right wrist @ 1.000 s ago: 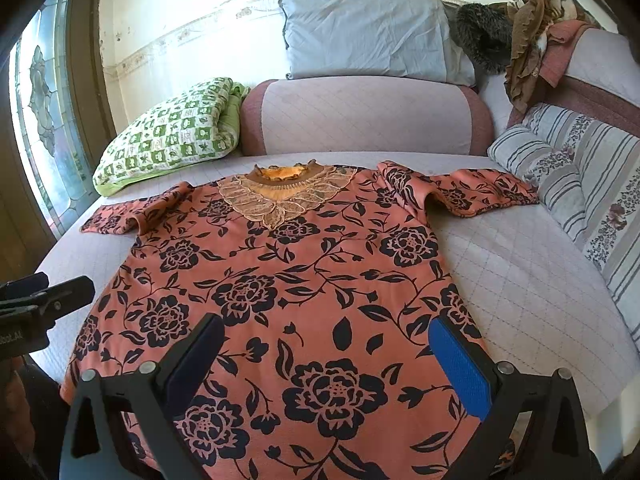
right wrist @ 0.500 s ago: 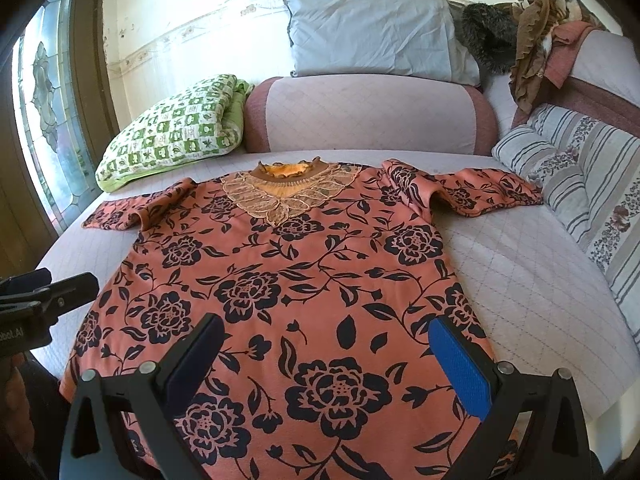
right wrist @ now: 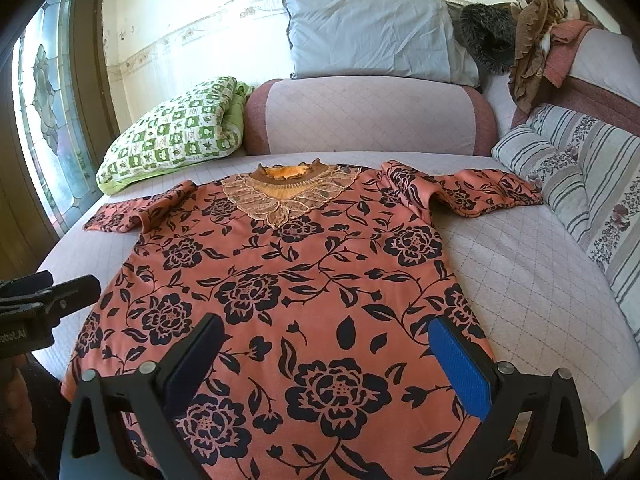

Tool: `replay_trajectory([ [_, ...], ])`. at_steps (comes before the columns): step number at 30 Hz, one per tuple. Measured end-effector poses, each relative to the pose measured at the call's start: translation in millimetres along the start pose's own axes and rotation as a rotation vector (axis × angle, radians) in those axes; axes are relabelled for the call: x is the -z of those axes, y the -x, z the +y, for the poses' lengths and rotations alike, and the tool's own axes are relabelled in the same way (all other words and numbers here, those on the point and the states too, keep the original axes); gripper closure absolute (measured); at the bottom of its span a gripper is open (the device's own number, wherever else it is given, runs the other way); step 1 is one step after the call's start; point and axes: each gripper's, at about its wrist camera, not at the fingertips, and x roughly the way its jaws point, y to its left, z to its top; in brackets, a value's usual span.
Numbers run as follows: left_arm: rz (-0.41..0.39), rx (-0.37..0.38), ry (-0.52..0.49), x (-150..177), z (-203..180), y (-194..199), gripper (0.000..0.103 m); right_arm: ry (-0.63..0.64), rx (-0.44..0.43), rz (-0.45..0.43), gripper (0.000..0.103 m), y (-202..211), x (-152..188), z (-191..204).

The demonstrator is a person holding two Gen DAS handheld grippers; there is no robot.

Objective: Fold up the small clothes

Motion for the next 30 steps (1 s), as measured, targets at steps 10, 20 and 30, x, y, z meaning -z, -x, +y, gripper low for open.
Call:
replay_trajectory([
  [10,0.007,0.000,0.006,-0.8,1.3,-1.4,0.000,0.008,0.000,0.004,0.000,-0.4,-0.1,1.0],
  [20,0.009,0.006,0.014,-0.3,2.5,-2.7,0.000,0.015,-0.006,0.003,0.000,-1.1,0.5,2.7],
  [30,0.020,0.010,0.020,-0.6,4.2,-7.7,0.000,0.023,0.001,0.013,0.000,-3.5,1.7,3.2],
])
